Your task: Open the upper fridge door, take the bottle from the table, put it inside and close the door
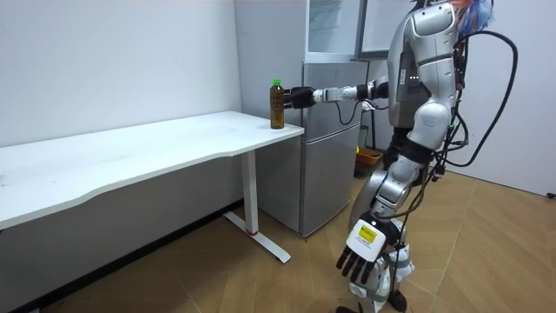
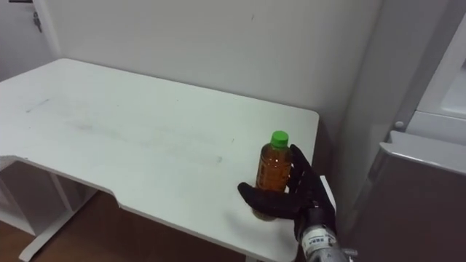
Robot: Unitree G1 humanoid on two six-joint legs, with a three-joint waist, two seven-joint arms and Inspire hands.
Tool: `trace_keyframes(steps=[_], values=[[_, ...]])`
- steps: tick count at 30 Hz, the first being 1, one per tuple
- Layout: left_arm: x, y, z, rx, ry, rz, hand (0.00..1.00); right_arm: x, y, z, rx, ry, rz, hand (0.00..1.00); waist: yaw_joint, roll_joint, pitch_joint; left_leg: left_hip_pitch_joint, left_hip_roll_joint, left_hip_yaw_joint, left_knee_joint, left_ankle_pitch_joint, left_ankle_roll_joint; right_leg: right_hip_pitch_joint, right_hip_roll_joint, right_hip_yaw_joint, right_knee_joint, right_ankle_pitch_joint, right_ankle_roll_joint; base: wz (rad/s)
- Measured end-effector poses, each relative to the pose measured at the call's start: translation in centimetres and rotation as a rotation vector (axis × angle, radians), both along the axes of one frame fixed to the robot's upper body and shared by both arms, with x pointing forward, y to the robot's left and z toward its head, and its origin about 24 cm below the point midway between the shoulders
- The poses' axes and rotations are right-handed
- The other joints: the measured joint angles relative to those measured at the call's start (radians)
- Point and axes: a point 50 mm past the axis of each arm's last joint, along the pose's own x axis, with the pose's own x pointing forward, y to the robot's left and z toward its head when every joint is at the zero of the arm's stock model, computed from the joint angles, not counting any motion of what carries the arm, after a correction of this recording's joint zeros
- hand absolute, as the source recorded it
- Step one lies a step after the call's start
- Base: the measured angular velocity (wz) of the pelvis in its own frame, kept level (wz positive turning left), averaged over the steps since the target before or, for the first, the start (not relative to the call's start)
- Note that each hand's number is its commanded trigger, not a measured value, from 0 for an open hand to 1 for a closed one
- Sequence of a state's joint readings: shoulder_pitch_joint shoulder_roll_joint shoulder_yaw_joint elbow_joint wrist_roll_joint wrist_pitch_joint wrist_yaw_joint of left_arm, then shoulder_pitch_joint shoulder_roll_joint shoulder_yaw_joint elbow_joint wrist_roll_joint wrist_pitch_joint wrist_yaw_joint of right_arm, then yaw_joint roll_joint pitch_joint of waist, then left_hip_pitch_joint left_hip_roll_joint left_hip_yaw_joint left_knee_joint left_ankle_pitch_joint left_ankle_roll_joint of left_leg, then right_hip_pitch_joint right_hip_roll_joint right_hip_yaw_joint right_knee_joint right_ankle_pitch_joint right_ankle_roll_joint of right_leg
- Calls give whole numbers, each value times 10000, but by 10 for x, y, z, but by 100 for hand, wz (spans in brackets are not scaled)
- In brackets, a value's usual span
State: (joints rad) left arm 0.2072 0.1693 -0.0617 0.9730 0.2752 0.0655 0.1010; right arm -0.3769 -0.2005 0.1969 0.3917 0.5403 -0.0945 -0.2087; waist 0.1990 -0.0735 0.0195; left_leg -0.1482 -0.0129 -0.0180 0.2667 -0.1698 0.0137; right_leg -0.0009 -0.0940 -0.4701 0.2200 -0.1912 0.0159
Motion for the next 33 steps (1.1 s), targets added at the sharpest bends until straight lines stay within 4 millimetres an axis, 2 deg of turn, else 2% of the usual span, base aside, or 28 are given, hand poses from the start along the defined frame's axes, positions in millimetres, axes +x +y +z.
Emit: trace_keyframes(steps=[7, 16, 25, 33], values=[[-5, 0, -1, -51, 160, 3, 0, 0, -4, -7, -49, 356, -335, 0, 29, -64, -24, -17, -31, -7, 0, 68, 19, -19, -39, -18, 14, -2, -3, 0], [-9, 1, -3, -31, 409, 21, 0, 5, -7, -15, -153, 843, -583, 0, 57, -260, -1, -86, -76, -8, 1, 92, 51, -95, -83, -12, 24, -2, 1, 0], [-9, 0, -3, -35, 445, -91, 0, 3, -13, -25, -325, 1307, -1132, 0, 115, -250, 7, -327, -96, -140, 53, 106, 47, -248, -84, -84, 48, -1, 2, 3], [8, -1, -1, -24, 43, -254, 0, 6, -19, -24, -507, 1383, -1355, 0, 128, -168, 67, -716, -139, -324, 248, 124, 64, -548, -115, -272, 175, -1, 2, 7]])
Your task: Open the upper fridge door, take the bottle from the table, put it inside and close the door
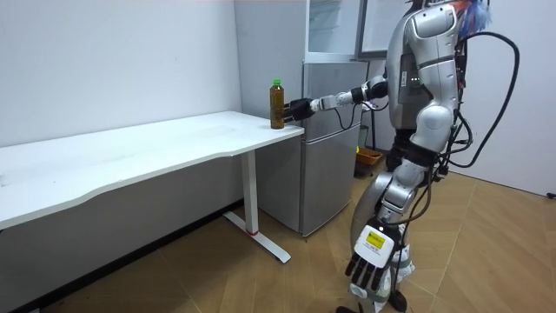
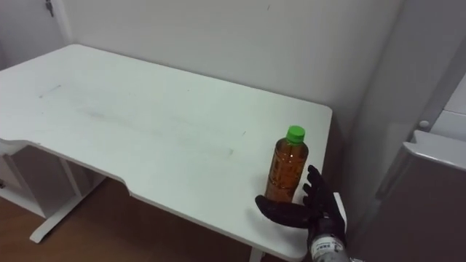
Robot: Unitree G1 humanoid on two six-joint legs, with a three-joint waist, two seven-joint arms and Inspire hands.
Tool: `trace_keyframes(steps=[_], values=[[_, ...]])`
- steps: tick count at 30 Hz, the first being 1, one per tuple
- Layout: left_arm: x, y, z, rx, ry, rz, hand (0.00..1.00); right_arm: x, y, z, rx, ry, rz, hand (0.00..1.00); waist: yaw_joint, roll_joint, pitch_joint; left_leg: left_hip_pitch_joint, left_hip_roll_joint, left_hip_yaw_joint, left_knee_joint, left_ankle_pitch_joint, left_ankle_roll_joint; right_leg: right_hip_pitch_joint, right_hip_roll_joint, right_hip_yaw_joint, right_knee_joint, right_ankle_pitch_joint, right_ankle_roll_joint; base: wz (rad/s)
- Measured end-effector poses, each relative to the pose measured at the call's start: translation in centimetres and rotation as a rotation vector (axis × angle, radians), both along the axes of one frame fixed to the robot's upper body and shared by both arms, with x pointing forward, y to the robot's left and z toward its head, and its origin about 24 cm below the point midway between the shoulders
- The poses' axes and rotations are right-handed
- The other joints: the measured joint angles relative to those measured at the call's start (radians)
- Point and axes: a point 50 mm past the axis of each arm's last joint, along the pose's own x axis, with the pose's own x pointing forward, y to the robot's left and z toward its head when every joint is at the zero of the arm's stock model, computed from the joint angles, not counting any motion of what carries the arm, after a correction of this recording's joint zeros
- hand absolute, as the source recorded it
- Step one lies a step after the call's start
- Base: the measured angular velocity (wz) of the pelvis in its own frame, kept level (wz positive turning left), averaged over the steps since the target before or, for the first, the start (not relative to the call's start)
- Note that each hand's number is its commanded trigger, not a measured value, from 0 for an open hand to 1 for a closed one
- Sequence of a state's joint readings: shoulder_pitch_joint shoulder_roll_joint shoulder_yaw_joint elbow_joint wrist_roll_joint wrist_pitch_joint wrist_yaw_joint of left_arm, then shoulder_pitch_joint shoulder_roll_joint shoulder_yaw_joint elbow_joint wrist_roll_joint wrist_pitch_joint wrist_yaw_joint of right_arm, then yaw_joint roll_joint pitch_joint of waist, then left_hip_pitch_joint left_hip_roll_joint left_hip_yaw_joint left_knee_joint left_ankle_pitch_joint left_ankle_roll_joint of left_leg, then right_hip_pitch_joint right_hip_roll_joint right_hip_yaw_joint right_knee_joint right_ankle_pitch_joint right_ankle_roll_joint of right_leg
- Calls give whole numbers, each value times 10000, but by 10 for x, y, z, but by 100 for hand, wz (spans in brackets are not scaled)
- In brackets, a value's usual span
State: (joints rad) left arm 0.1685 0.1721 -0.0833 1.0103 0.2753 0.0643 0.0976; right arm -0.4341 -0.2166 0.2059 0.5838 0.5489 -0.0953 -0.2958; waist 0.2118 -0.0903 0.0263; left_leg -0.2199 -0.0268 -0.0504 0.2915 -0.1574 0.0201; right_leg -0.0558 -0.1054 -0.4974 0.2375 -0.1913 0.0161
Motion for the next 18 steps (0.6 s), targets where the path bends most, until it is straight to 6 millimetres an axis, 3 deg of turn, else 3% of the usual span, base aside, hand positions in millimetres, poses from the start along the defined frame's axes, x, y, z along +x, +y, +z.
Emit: trace_keyframes(steps=[18], values=[[3, -2, 1, 31, -151, -117, 0, 10, -8, 12, -1203, -396, -175, 0, 159, 59, 7, -559, -28, -74, 5, 187, -4, -654, -59, -37, 214, 18, -38, 1]])
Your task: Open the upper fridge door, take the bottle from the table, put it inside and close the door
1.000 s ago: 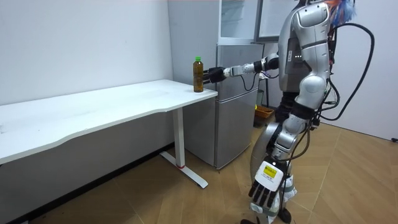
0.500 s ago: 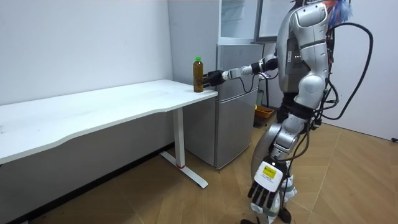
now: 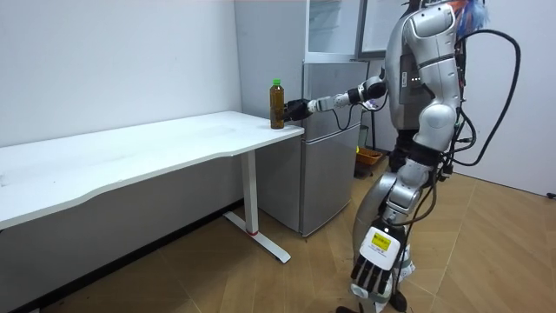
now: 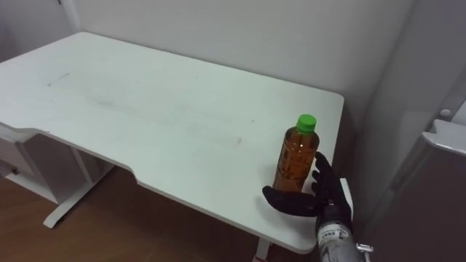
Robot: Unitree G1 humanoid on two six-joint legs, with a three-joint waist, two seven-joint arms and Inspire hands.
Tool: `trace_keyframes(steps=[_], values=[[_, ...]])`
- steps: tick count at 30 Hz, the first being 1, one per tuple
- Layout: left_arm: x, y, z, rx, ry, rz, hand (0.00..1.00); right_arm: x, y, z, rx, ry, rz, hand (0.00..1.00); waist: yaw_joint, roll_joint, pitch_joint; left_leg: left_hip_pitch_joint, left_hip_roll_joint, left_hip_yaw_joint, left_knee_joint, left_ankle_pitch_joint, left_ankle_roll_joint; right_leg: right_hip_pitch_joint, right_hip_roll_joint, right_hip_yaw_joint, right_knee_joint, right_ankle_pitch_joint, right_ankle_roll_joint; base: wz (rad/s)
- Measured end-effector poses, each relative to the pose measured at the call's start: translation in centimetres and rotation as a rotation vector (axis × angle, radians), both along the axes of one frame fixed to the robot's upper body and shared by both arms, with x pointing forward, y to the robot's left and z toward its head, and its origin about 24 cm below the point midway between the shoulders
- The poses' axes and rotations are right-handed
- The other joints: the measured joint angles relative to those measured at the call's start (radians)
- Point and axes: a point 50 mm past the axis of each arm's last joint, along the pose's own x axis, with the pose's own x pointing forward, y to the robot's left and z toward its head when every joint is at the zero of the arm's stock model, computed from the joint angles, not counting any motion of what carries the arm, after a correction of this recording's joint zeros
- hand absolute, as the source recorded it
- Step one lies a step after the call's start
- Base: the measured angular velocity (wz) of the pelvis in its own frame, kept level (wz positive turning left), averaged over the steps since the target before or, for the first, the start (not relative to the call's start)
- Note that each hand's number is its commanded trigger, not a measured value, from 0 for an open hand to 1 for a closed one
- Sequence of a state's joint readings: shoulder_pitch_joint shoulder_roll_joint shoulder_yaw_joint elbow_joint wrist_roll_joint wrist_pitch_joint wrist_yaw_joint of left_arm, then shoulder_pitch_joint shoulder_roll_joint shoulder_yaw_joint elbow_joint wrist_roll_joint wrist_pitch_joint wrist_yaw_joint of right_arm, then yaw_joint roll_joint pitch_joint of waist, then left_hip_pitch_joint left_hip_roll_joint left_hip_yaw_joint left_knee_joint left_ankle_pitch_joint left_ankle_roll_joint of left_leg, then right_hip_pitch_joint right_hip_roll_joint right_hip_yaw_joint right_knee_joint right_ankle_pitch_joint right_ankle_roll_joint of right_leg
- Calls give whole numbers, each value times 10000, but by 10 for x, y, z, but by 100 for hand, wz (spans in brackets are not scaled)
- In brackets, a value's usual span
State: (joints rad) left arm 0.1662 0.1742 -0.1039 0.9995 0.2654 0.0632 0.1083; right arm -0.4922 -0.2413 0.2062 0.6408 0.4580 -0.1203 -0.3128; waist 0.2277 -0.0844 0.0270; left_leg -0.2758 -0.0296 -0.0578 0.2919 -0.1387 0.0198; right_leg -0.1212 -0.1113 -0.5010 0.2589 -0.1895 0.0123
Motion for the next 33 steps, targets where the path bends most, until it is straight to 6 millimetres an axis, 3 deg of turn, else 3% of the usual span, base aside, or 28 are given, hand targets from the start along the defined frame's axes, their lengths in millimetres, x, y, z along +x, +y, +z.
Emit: trace_keyframes(steps=[18, 21, 33], values=[[8, -7, 0, 49, -112, -568, 0, 3, -1, 3, -382, -52, -296, 0, 226, -8, 45, -163, -22, 66, 78, 54, 84, -332, -233, 50, 409, -70, -14, -1], [8, -7, 0, 59, -109, -576, 0, 3, -1, 4, -386, -89, -337, 0, 256, -95, 127, -174, -25, 136, 95, 60, 93, -390, -276, 64, 505, -127, -19, 0], [7, -7, -1, -152, 18, -601, 0, 11, 4, 17, -565, -503, -350, 0, 303, -150, 104, -301, -5, 258, 145, 67, 95, -630, -283, 275, 656, -172, -32, -2]])
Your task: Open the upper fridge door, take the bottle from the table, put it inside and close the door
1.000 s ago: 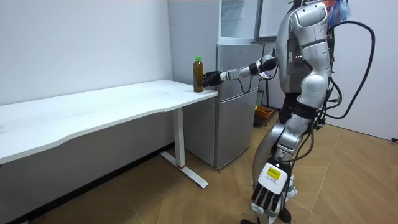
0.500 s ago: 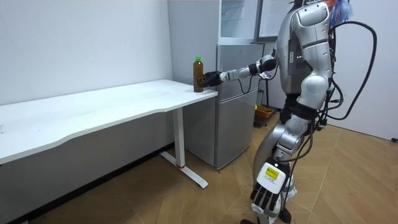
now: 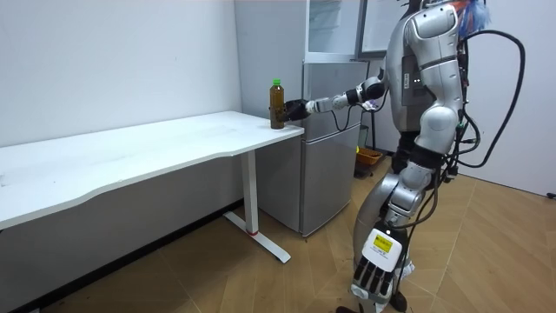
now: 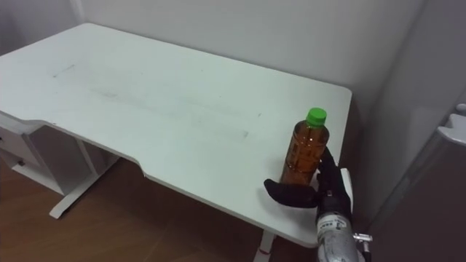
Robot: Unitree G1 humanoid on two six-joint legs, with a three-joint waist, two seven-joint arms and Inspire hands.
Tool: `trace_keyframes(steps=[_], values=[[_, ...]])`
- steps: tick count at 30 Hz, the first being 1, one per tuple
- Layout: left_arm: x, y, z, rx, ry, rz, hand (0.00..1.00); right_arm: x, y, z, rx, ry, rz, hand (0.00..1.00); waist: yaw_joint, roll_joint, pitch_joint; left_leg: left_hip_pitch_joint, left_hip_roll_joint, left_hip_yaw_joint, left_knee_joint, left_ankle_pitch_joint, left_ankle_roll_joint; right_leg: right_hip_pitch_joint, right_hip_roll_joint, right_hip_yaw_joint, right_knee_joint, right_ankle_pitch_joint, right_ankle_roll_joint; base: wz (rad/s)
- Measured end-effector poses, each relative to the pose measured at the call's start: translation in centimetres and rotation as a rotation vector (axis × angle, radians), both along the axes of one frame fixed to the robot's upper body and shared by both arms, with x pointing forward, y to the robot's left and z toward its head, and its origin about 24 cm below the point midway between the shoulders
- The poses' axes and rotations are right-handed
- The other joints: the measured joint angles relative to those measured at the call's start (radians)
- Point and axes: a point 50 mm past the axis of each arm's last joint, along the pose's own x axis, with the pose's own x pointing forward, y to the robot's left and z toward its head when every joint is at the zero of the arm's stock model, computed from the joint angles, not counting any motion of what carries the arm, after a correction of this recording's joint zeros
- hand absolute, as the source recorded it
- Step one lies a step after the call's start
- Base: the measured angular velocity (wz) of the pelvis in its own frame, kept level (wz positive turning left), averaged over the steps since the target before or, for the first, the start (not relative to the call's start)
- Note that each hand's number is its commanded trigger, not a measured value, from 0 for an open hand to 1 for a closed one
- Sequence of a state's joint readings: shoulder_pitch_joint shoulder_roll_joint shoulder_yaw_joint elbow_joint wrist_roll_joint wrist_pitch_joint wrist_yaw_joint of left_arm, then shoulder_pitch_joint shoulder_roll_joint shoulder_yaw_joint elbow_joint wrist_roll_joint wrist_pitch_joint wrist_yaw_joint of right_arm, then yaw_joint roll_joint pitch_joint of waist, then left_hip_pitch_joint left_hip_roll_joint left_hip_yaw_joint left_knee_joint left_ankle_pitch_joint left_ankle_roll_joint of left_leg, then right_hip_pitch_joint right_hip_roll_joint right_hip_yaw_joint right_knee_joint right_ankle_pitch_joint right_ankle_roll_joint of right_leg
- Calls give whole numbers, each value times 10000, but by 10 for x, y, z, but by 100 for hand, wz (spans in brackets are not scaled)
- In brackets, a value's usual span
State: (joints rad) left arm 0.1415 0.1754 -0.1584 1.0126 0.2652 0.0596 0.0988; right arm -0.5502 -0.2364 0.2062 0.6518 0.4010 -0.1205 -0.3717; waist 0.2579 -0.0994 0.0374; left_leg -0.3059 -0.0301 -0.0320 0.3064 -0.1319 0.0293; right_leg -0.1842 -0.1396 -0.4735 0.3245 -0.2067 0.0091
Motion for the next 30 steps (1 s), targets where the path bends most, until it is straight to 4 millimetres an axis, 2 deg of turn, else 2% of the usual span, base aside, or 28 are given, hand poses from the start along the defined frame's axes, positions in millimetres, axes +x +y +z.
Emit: trace_keyframes(steps=[8, 30], values=[[0, 0, 0, 62, -59, 9, 0, 3, 2, 13, 51, -487, -394, 0, -5, -8, -12, 55, 8, -2, 13, 1, -1, 65, 5, -58, 3, 9, -6, 0], [-1, 2, 1, 333, -329, 416, 0, 2, 3, 14, 197, -679, -866, 0, -21, 35, -4, 153, 17, -3, -34, 1, -2, 174, 5, -79, 6, 26, -21, 0]])
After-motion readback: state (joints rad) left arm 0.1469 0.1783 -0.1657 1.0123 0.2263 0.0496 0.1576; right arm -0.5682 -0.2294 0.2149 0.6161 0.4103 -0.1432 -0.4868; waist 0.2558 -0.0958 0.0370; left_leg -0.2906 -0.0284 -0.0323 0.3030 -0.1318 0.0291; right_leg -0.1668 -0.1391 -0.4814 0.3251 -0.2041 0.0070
